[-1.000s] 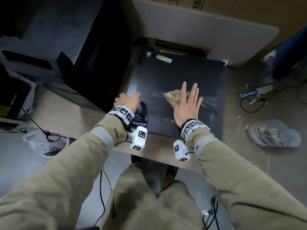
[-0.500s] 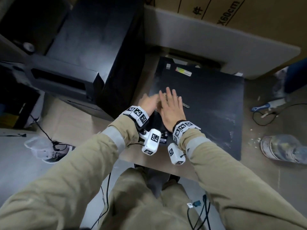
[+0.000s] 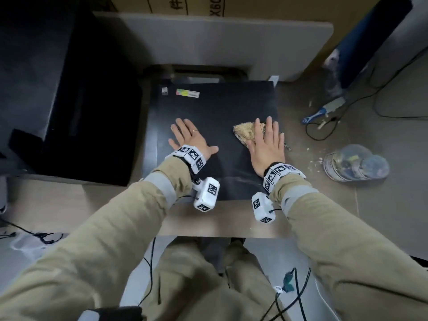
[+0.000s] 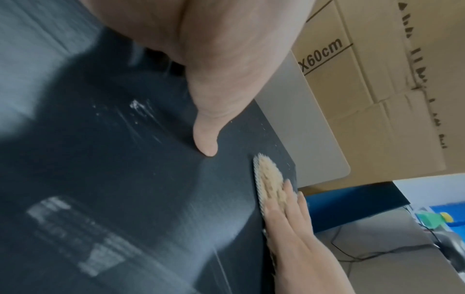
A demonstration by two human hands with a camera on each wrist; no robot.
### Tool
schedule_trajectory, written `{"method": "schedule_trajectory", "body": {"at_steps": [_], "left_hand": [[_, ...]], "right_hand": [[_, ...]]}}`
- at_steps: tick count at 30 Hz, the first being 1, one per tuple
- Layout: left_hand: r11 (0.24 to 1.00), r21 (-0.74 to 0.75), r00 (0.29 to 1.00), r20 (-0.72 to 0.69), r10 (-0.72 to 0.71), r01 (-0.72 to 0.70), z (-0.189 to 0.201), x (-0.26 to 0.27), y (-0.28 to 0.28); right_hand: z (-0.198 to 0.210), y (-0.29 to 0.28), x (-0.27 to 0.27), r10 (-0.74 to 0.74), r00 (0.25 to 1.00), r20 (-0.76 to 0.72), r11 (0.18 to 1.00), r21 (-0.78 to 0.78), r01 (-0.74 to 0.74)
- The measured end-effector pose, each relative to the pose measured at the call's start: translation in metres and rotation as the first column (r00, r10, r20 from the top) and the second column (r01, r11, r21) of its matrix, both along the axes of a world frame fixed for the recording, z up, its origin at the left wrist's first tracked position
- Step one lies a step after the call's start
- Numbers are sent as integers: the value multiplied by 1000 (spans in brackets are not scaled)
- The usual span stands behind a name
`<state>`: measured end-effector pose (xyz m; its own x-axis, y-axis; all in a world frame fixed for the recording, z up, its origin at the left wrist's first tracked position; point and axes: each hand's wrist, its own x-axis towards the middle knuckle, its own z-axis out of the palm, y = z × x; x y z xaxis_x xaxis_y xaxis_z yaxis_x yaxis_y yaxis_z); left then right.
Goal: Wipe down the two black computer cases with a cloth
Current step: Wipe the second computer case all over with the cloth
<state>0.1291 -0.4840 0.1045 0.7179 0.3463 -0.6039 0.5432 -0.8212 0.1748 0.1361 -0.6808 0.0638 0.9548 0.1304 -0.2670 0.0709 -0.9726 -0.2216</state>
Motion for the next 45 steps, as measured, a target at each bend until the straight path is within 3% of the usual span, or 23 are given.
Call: {"method": "schedule_trajectory", "body": {"at_steps": [10, 19, 25, 36, 45], "left_hand": [[999, 26, 999, 18, 37, -37, 3, 0, 1], [999, 28, 998, 57, 41, -43, 0, -20, -39], [991, -65, 988, 93, 123, -117, 2, -13, -24], [984, 7, 971, 164, 176, -179, 1, 50, 11], [980, 28, 972, 136, 190, -196, -3, 99, 53]], "right_hand": [[1, -22, 6, 89, 995, -48, 992, 99, -84], [8, -60, -45, 157, 979, -127, 984, 110, -143], [5, -61, -39, 145, 978, -149, 981, 153, -122], [2, -32, 43, 27, 990, -140, 988, 154, -5], [1, 13, 125, -127, 986, -108, 986, 99, 137]]}}
